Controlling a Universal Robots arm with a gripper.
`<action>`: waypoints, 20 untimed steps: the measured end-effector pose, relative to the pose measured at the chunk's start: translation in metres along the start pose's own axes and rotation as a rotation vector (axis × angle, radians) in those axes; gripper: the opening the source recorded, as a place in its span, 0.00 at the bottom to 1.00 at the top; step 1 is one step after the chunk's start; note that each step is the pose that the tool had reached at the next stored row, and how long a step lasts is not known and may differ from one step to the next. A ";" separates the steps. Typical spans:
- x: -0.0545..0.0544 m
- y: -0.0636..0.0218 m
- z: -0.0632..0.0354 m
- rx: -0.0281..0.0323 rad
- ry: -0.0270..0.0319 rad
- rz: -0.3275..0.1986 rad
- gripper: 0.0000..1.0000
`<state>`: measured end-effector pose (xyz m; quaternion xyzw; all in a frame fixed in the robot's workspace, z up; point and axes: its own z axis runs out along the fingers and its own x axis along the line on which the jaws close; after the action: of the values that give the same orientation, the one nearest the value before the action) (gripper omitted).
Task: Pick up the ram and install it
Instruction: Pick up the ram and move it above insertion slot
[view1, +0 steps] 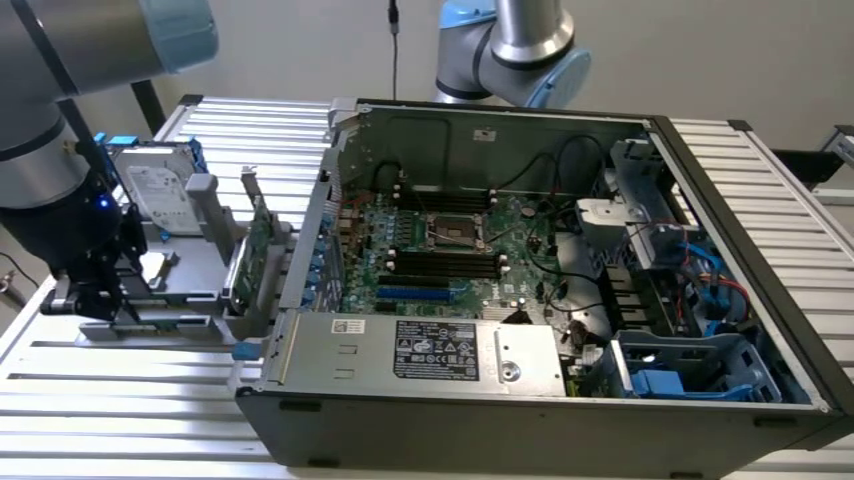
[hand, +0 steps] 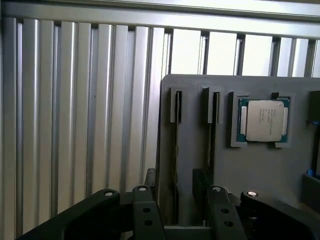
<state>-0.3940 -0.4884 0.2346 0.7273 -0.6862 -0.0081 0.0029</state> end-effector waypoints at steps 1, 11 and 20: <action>0.000 0.0001 0.0018 0.0000 0.0000 0.000 0.42; 0.000 0.0039 0.0189 0.0167 -0.0002 0.001 0.42; 0.000 0.0068 0.0284 0.0235 -0.0023 0.001 0.42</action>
<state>-0.4013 -0.4884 0.2064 0.7270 -0.6866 -0.0009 -0.0065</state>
